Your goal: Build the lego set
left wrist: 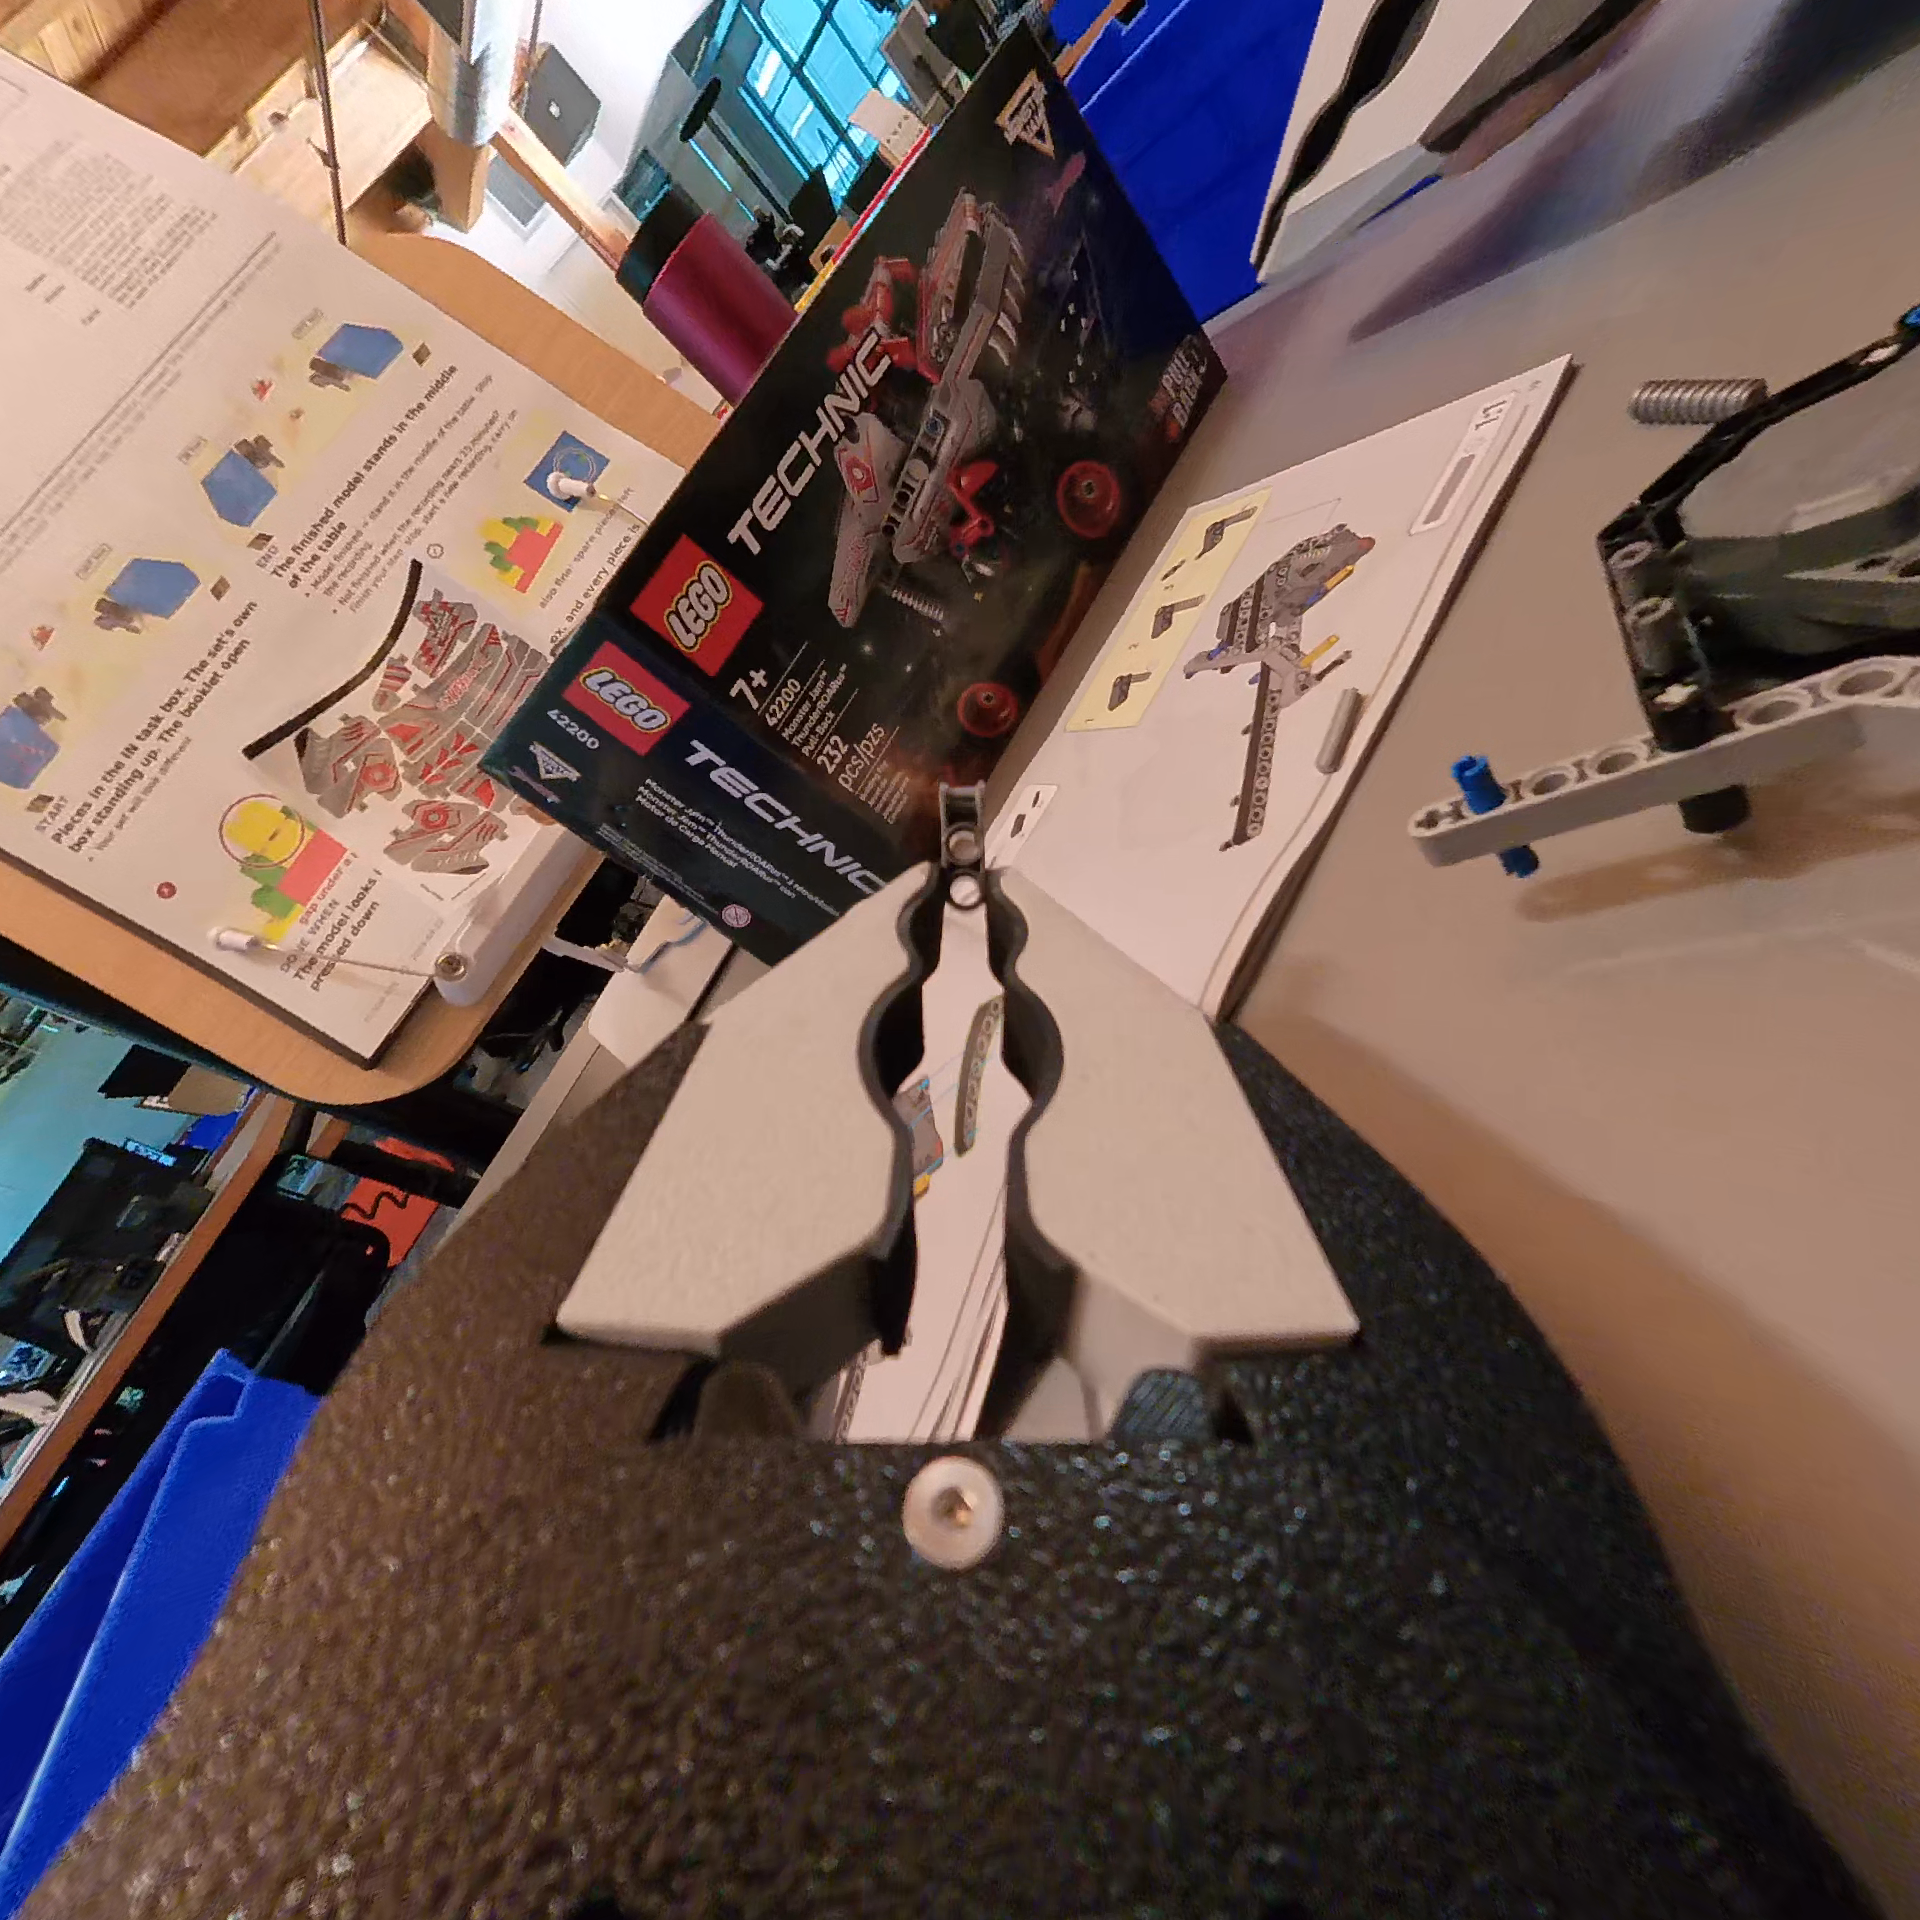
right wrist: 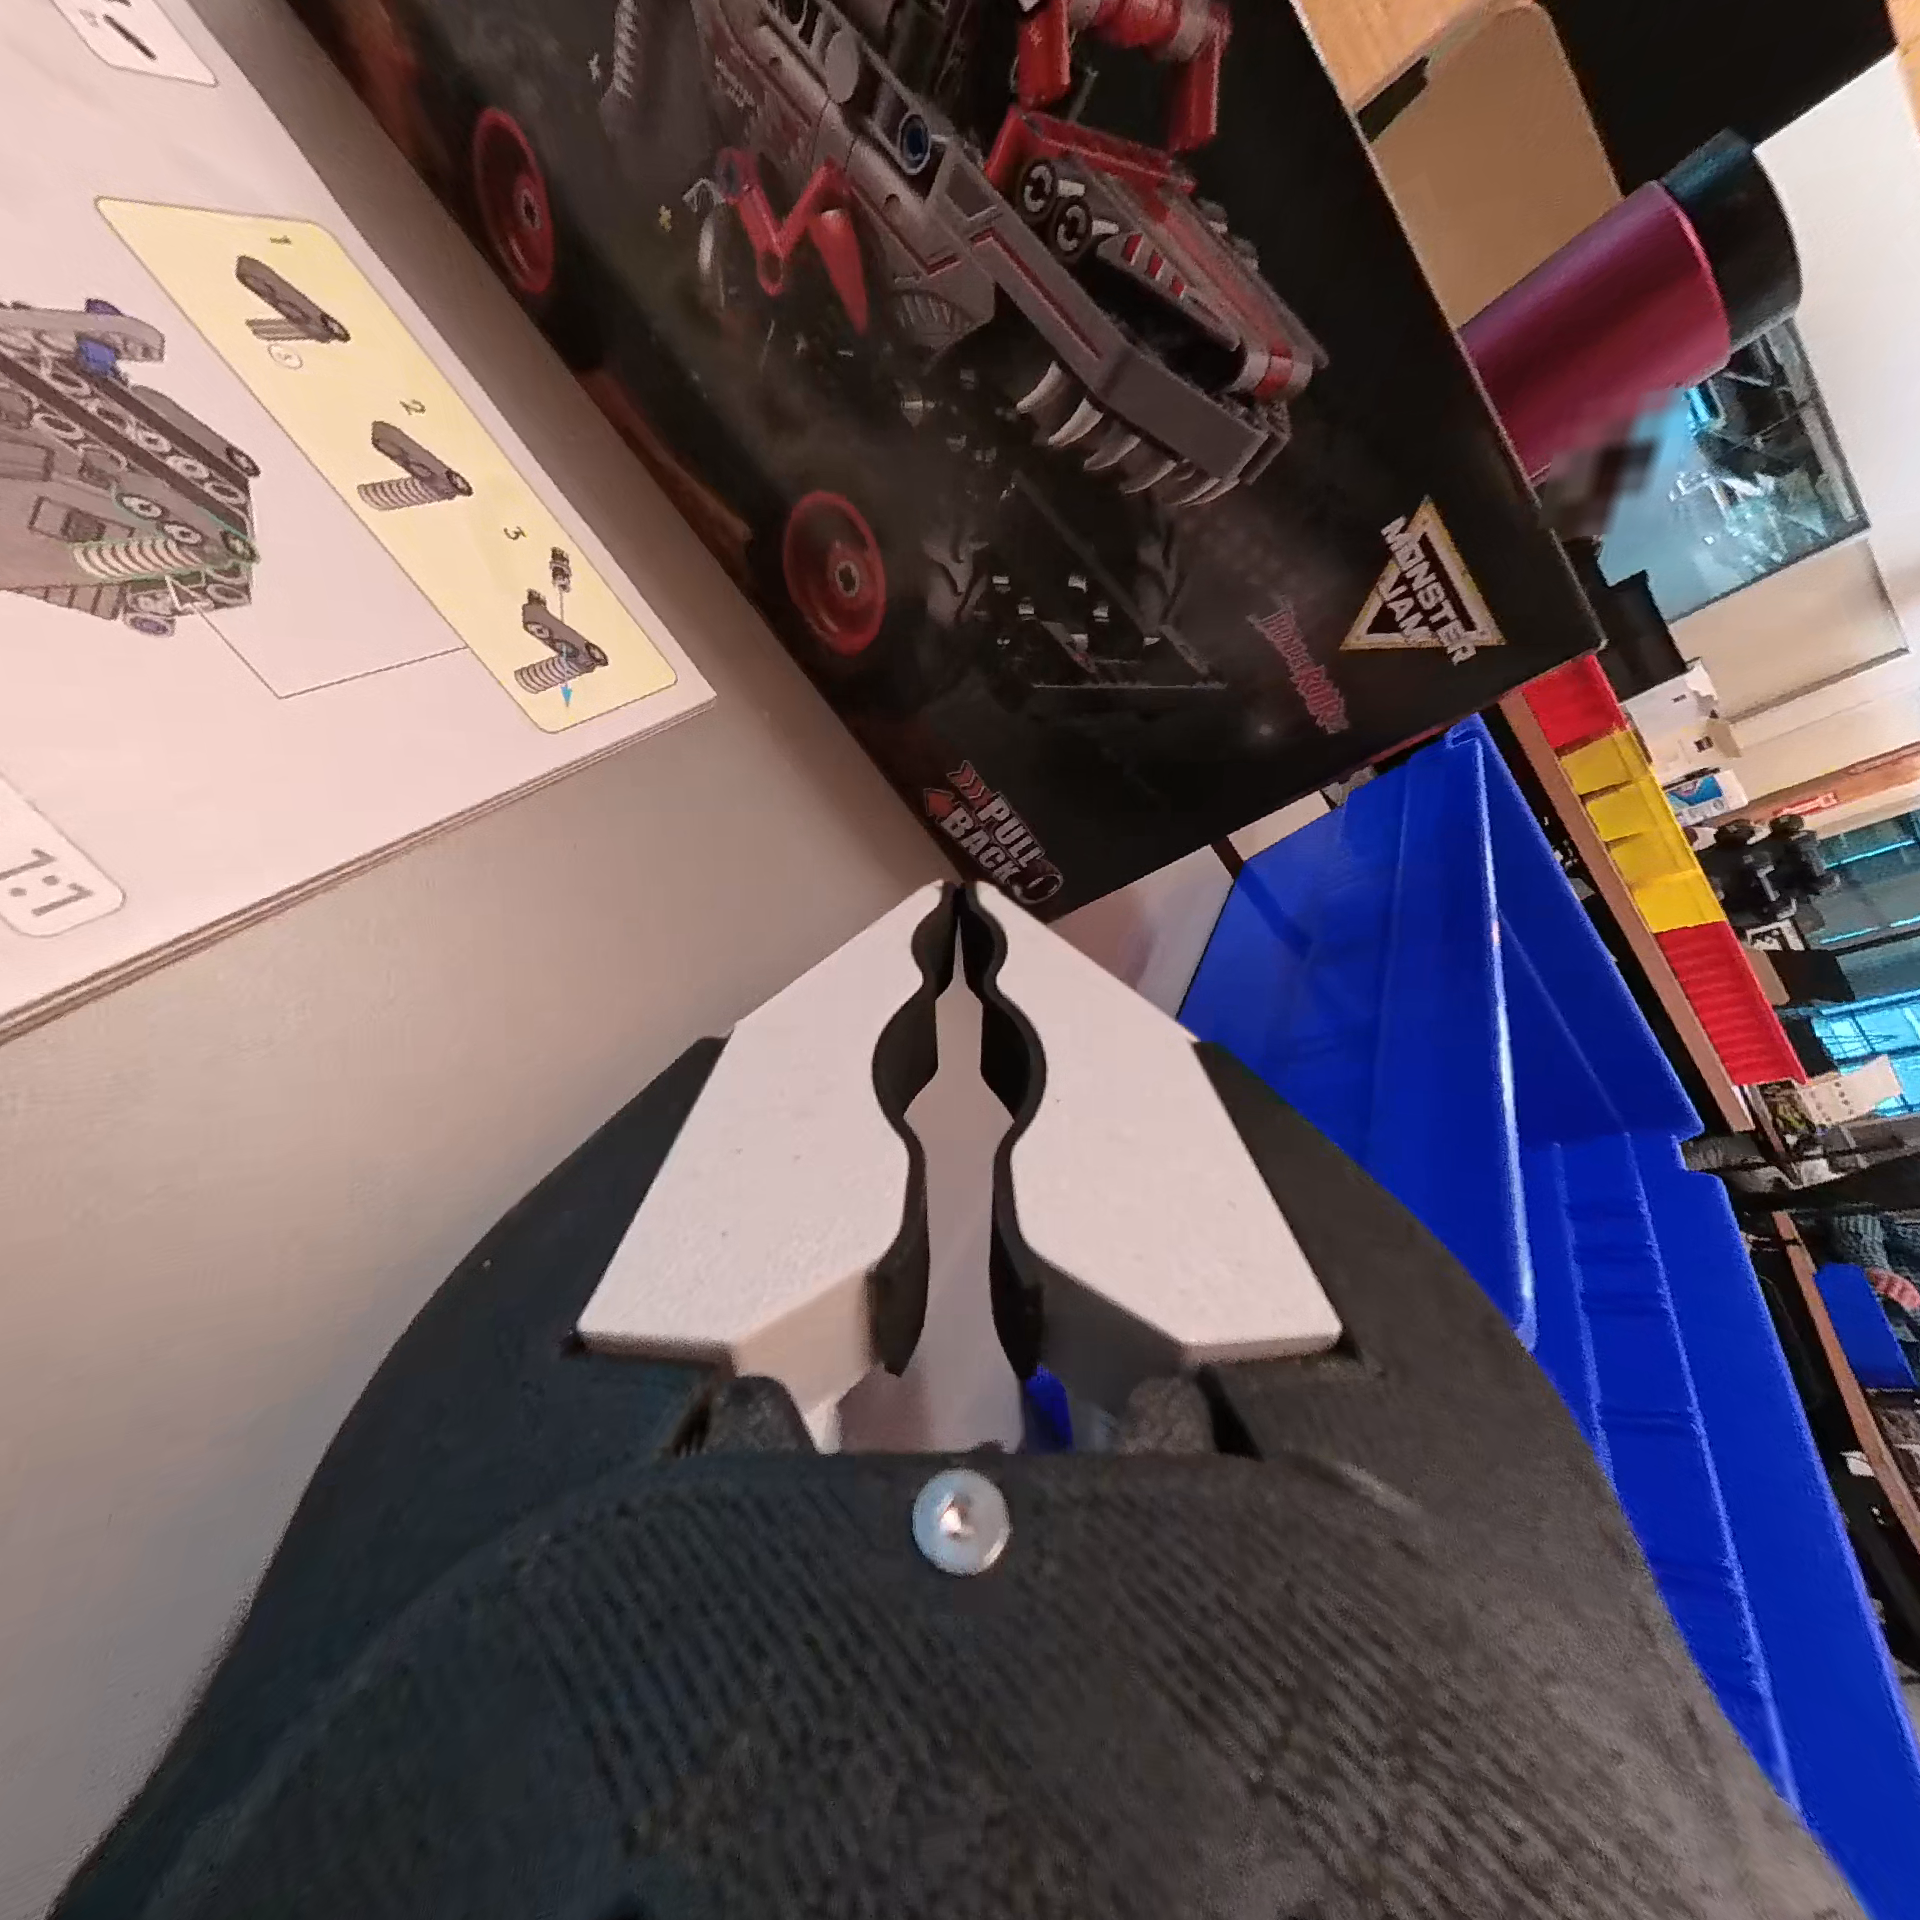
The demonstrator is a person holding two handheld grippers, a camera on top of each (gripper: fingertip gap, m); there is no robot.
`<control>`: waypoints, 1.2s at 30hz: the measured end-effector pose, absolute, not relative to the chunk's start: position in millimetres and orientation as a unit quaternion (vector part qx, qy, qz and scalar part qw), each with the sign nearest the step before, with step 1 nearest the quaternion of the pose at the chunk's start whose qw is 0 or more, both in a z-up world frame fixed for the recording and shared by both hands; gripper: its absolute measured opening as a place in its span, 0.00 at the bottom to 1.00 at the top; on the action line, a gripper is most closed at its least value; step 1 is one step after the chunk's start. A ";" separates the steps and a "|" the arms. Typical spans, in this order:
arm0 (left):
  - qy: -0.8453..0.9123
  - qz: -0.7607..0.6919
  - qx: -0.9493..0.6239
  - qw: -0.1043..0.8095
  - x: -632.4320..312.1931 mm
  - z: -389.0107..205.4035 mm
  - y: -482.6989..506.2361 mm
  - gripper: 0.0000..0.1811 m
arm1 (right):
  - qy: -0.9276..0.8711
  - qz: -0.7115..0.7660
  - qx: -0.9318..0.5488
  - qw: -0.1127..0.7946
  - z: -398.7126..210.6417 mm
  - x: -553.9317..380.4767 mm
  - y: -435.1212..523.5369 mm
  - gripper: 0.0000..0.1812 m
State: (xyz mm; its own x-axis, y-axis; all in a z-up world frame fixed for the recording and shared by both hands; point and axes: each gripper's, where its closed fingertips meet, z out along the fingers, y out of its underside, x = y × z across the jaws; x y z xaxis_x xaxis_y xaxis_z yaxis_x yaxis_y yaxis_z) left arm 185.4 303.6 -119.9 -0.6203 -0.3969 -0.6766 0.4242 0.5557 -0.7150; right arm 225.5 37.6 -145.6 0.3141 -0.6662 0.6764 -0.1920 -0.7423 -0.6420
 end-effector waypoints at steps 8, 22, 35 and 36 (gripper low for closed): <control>0.777 -0.465 0.009 0.424 186.6 -125.5 304.6 0.03 | 0.258 -0.509 -0.791 0.220 -155.3 226.7 45.6 0.00; 0.832 -0.394 0.153 0.359 152.8 -161.8 288.8 0.03 | 0.247 -0.495 -0.808 0.203 -167.7 229.9 46.0 0.00; 0.910 -0.386 0.075 0.135 125.2 -186.0 305.0 0.02 | 0.236 -0.492 -0.816 0.190 -171.8 229.4 47.6 0.00; 0.911 -0.390 0.064 0.114 122.5 -186.3 305.7 0.03 | 0.234 -0.493 -0.817 0.187 -171.8 229.3 47.7 0.00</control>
State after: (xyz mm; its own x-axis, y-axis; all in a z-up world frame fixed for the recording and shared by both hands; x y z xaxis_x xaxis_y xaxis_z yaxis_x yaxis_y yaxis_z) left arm 122.5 305.7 -186.3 -0.9657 0.0275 -0.2581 0.2058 0.6872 -0.6967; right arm 229.3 47.7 -171.8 0.4045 -0.5672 0.7174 -0.1981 -0.8202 -0.5367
